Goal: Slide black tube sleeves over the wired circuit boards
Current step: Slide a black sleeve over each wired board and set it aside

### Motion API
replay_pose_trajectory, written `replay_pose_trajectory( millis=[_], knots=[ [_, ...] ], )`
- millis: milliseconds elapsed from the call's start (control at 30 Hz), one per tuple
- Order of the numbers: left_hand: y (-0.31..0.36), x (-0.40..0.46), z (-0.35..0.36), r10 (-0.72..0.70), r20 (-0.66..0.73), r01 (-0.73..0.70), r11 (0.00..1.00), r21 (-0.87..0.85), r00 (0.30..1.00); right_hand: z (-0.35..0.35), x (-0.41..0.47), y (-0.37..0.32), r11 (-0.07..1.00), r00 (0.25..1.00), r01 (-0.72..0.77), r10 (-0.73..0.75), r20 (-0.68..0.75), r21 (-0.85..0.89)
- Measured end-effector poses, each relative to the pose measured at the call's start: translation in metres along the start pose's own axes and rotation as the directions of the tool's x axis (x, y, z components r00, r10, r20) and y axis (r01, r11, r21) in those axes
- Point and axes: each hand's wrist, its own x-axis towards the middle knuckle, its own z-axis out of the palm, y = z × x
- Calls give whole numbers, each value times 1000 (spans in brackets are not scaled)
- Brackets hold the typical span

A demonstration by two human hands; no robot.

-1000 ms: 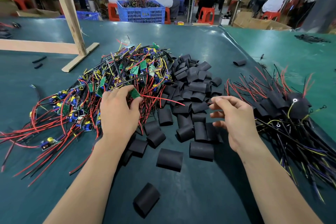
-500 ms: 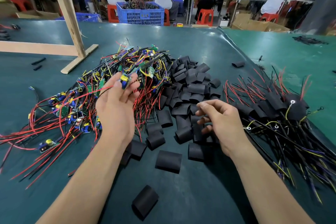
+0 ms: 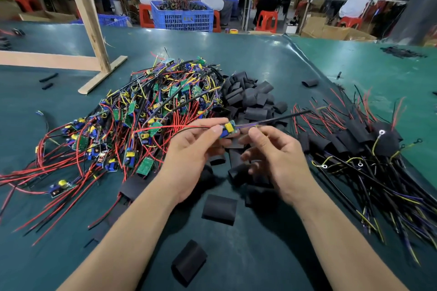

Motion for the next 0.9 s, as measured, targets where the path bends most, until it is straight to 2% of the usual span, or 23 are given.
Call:
replay_pose_trajectory(
  millis=[67, 133, 167, 233, 367, 467, 600, 700, 767, 833, 900],
  knots=[
    [2, 2, -2, 72, -101, -75, 997, -32, 992, -15, 5, 0, 955, 993, 67, -92, -74, -288],
    [6, 5, -7, 130, -186, -144, 988, -64, 974, -29, 10, 3, 774, 978, 24, -149, -145, -633],
    [8, 6, -9, 143, -220, -161, 985, -66, 965, -32, 11, 6, 705, 972, -23, -149, -179, -709],
    [8, 7, -11, 141, -271, -163, 985, -57, 952, -30, 14, 13, 641, 975, -78, -111, -192, -763],
    [4, 7, -9, 130, -280, -138, 990, -9, 951, -15, 15, 22, 464, 996, -36, -56, -69, -885],
    [3, 8, -11, 112, -265, -115, 993, 2, 958, -9, 10, 24, 463, 1000, 14, -31, 0, -886],
    [1, 7, -9, 110, -247, -111, 994, 12, 963, -1, 7, 24, 536, 992, 112, -18, 122, -837],
    [1, 6, -9, 102, -238, -100, 995, 22, 966, 1, 8, 22, 569, 987, 156, -54, 152, -807],
    [2, 6, -11, 99, -237, -99, 995, 14, 966, 0, 9, 21, 561, 982, 189, -128, 141, -806],
    [3, 7, -13, 94, -233, -100, 995, -12, 968, -2, 8, 19, 545, 959, 238, -263, 105, -804],
    [4, 6, -11, 82, -203, -92, 995, -44, 976, -4, 6, 16, 608, 937, 258, -346, 43, -751]
  ],
)
